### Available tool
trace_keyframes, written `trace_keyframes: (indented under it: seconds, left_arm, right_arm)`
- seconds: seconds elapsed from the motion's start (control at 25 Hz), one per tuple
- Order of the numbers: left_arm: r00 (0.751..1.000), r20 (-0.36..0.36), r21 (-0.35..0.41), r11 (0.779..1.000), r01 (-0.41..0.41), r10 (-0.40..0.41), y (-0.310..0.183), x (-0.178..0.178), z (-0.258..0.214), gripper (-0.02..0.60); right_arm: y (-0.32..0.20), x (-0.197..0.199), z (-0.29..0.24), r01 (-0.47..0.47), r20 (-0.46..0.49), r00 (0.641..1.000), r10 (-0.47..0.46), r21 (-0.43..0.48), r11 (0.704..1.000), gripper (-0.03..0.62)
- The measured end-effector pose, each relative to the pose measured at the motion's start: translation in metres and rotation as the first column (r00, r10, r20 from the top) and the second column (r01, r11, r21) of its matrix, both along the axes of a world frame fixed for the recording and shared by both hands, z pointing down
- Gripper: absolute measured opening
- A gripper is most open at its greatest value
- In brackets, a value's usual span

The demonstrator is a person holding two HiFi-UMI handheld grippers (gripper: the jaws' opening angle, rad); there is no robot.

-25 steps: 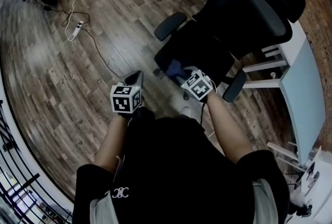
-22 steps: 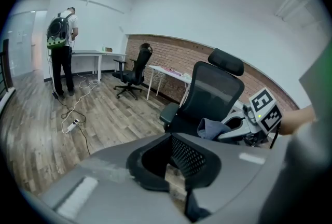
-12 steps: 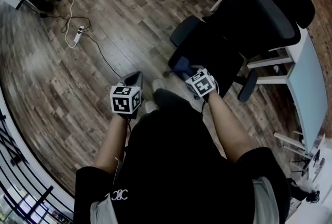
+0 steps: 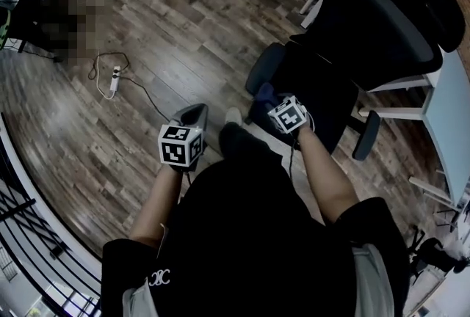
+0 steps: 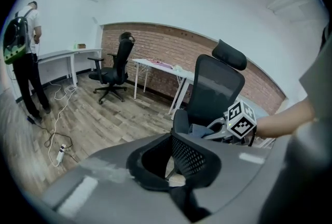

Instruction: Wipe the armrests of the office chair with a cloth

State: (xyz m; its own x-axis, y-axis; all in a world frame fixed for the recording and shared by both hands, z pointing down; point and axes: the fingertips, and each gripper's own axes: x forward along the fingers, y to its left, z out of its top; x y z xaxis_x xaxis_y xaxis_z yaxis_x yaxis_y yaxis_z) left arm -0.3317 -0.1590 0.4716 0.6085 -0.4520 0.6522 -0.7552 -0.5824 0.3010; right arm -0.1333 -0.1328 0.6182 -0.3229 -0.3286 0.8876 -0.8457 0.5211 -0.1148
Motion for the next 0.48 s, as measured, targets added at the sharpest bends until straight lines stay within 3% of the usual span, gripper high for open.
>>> trace_keyframes:
  seconds: [0.28, 0.4, 0.48]
  left_arm:
    - [0.988, 0.037, -0.013, 0.988, -0.152, 0.152, -0.072, 0.029, -0.005, 0.006]
    - [0.984, 0.037, -0.019, 0.985, -0.172, 0.173, -0.098, 0.042, -0.006, 0.006]
    - [0.985, 0.035, -0.023, 0.986, -0.168, 0.169, -0.112, 0.048, -0.008, 0.006]
  right_arm:
    - [-0.072, 0.04, 0.015, -0.168, 0.007, 0.986, 0.168, 0.008, 0.986, 0.08]
    - [-0.108, 0.064, 0.023, -0.217, -0.025, 0.976, 0.217, 0.008, 0.976, 0.08]
    - [-0.123, 0.084, 0.034, -0.26, -0.072, 0.964, 0.257, -0.041, 0.965, 0.08]
